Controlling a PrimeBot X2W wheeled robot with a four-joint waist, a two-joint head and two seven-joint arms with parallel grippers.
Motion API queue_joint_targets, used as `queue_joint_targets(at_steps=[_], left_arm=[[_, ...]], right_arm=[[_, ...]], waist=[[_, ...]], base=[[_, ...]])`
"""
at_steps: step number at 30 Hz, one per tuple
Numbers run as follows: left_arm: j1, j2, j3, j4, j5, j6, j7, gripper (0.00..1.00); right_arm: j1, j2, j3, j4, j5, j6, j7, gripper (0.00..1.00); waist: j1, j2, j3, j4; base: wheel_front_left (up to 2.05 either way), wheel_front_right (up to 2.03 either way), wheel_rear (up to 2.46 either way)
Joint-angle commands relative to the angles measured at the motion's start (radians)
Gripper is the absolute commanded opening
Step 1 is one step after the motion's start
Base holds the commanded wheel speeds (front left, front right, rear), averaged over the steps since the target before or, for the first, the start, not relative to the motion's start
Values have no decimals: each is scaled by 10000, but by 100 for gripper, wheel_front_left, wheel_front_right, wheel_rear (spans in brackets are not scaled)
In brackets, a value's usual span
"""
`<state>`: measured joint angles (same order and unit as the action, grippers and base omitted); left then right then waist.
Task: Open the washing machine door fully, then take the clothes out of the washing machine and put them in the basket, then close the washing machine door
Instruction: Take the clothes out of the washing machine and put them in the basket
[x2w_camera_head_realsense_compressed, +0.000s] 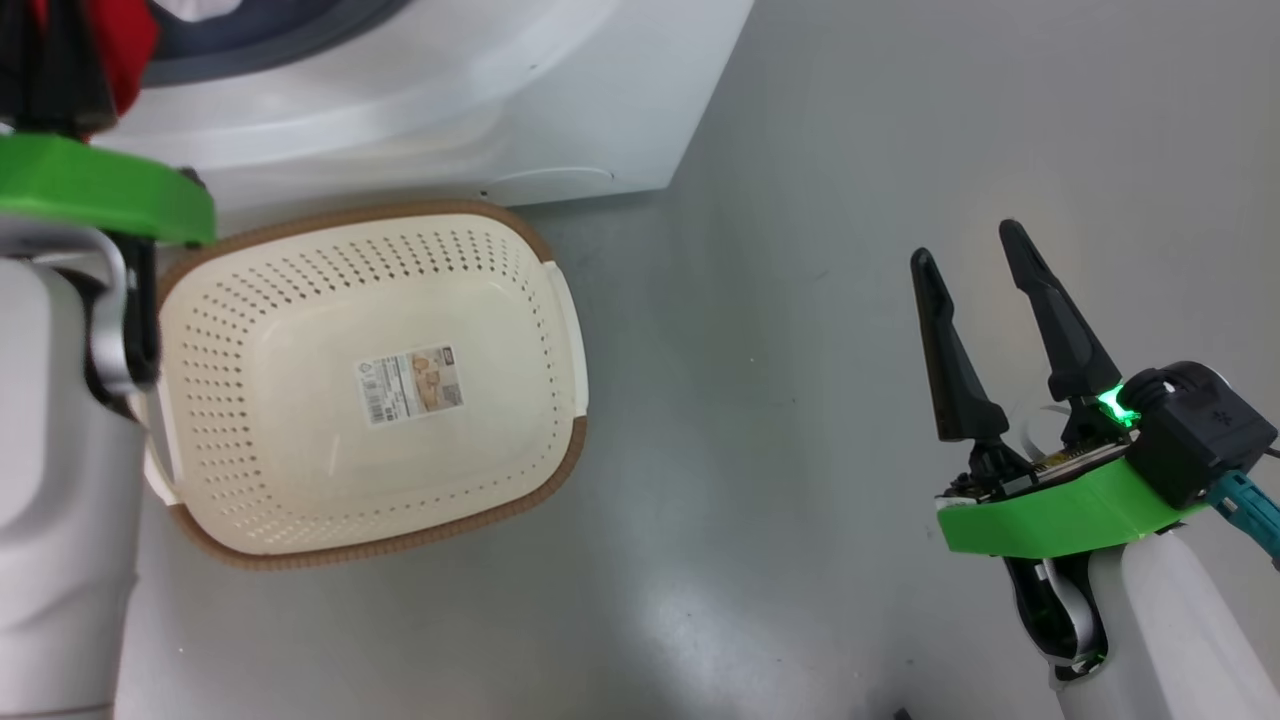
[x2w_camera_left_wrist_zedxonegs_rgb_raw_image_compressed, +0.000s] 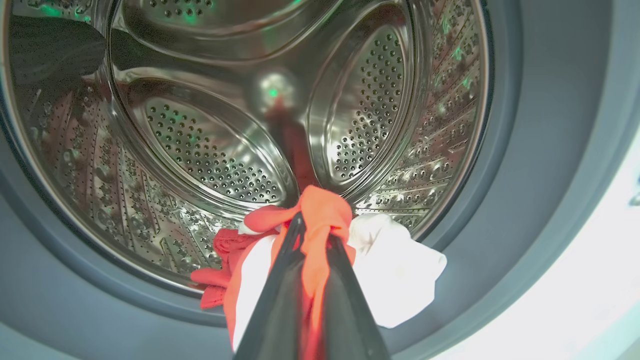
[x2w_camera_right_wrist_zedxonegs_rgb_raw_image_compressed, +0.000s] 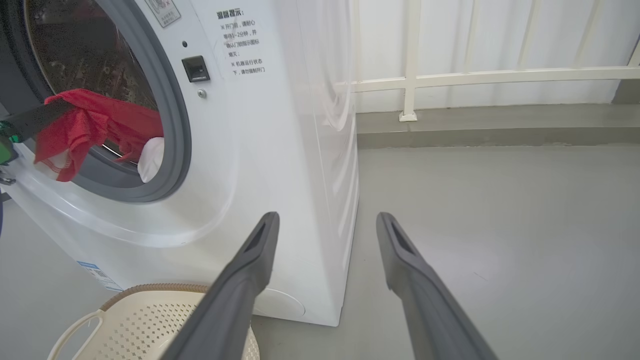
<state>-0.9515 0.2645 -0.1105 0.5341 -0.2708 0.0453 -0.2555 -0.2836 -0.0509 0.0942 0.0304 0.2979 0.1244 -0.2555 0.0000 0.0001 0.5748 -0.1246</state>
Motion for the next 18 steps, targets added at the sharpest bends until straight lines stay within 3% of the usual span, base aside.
queue_joint_targets(at_steps=[1,18], left_arm=[[273,349,147,-505,24,113,-58,0],[2674,30,-95,-3482,151,502,-20,0]], right_arm=[[327,7,124,-200,-96,63,-63,100],[820,7,-192,-201,-124,63,-63,100]], waist=[[0,-1,-215,136],[0,-1,-1293,511]], base=[[0,0,0],[0,0,0]])
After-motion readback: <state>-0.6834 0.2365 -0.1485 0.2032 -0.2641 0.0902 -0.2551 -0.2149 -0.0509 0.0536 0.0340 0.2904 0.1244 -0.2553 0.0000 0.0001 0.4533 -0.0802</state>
